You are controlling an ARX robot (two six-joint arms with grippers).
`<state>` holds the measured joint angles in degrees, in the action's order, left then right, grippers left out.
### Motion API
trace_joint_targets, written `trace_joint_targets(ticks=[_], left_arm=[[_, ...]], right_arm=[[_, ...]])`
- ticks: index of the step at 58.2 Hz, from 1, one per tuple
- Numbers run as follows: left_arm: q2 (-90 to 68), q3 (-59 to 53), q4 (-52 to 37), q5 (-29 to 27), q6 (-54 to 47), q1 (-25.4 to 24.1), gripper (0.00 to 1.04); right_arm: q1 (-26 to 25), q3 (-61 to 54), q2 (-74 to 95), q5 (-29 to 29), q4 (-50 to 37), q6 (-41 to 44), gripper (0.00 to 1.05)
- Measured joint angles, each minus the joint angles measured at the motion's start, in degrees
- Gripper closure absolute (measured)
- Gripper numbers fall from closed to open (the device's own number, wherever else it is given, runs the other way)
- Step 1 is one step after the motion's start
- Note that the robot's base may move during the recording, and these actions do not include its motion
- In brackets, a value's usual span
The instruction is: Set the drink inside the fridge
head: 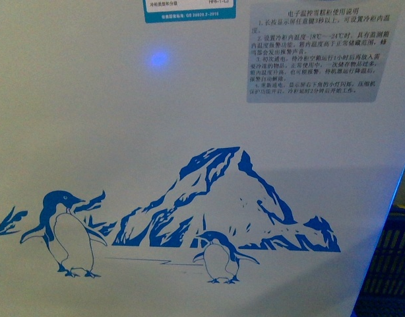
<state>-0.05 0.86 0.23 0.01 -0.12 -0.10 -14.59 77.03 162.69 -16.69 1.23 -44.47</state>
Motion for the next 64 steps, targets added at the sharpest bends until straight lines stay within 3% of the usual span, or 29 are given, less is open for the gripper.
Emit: trace_joint_targets(ticks=[34,45,54,64], left_arm=[[0.0,0.0,0.0,0.0,0.0,0.0,0.08],[0.0,0.0,0.0,0.0,0.0,0.0,0.08],[0.0,0.0,0.0,0.0,0.0,0.0,0.08],[0.0,0.0,0.0,0.0,0.0,0.0,0.08]], right_arm=[[-0.3,4.5,7.6,0.5,0.5,-0.2,0.08],[-0.2,5.7,7.9,2.7,0.7,0.4,0.4],[-0.2,3.9,6.4,2.7,-0.7,1.5,0.6],[0.1,-1.9,-0.1,4.1,-5.0,5.6,0.68]])
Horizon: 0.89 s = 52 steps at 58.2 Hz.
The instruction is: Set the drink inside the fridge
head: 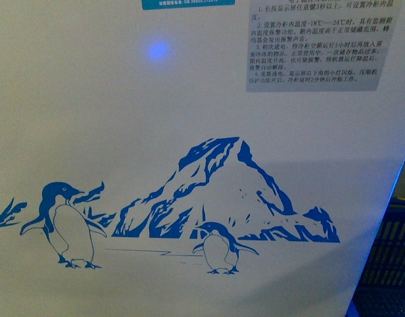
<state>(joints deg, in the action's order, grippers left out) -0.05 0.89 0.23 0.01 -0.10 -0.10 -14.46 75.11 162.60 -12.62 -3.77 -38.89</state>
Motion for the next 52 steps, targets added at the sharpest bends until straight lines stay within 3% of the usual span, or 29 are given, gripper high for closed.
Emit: trace_joint_targets(ticks=[20,52], left_arm=[[0.0,0.0,0.0,0.0,0.0,0.0,0.08],[0.0,0.0,0.0,0.0,0.0,0.0,0.08]], right_arm=[[-1.4,-10.9,-35.7,6.4,-6.0,14.8,0.68],[-5.8,-16.5,-82.5,17.6,3.4,27.4,0.68]])
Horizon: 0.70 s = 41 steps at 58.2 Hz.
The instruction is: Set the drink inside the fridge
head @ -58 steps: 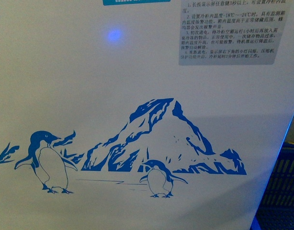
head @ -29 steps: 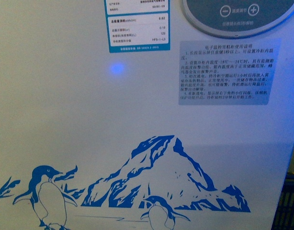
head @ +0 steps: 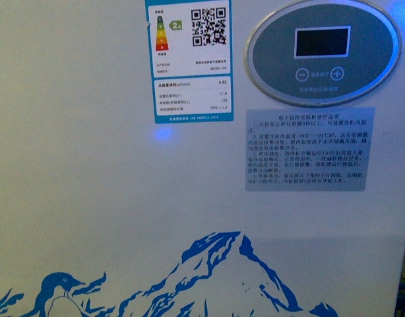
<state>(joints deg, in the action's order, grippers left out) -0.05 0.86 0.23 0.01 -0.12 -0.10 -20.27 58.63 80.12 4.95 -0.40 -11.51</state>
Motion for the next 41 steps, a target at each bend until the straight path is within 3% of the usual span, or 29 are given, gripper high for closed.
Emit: trace_joint_targets(ticks=[29,41], left_arm=[[0.0,0.0,0.0,0.0,0.0,0.0,0.08],[0.0,0.0,0.0,0.0,0.0,0.0,0.08]], right_arm=[[0.0,-4.9,-31.6,5.2,6.6,2.1,0.68],[-2.4,-9.5,-42.3,7.5,11.4,2.5,0.68]])
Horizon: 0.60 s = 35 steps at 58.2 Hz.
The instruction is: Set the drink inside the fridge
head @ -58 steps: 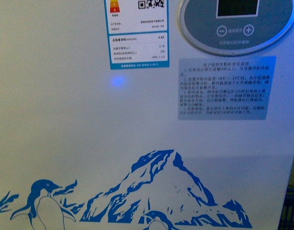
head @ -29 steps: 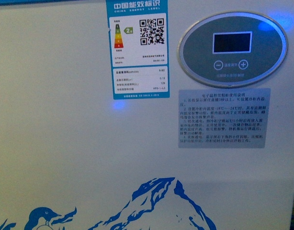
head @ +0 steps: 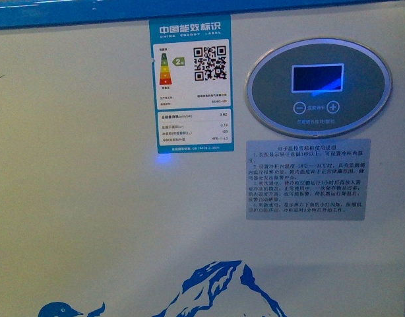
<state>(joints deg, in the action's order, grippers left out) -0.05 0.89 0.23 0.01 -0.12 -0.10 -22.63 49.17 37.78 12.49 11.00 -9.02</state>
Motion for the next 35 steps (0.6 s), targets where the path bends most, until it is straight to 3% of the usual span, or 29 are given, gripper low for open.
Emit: trace_joint_targets(ticks=[16,35], left_arm=[[0.0,0.0,0.0,0.0,0.0,0.0,0.08],[0.0,0.0,0.0,0.0,0.0,0.0,0.08]], right_arm=[[-2.3,-3.0,-6.6,3.2,3.6,-0.1,0.68],[7.6,-5.5,-9.4,-3.0,3.7,-0.7,0.68]])
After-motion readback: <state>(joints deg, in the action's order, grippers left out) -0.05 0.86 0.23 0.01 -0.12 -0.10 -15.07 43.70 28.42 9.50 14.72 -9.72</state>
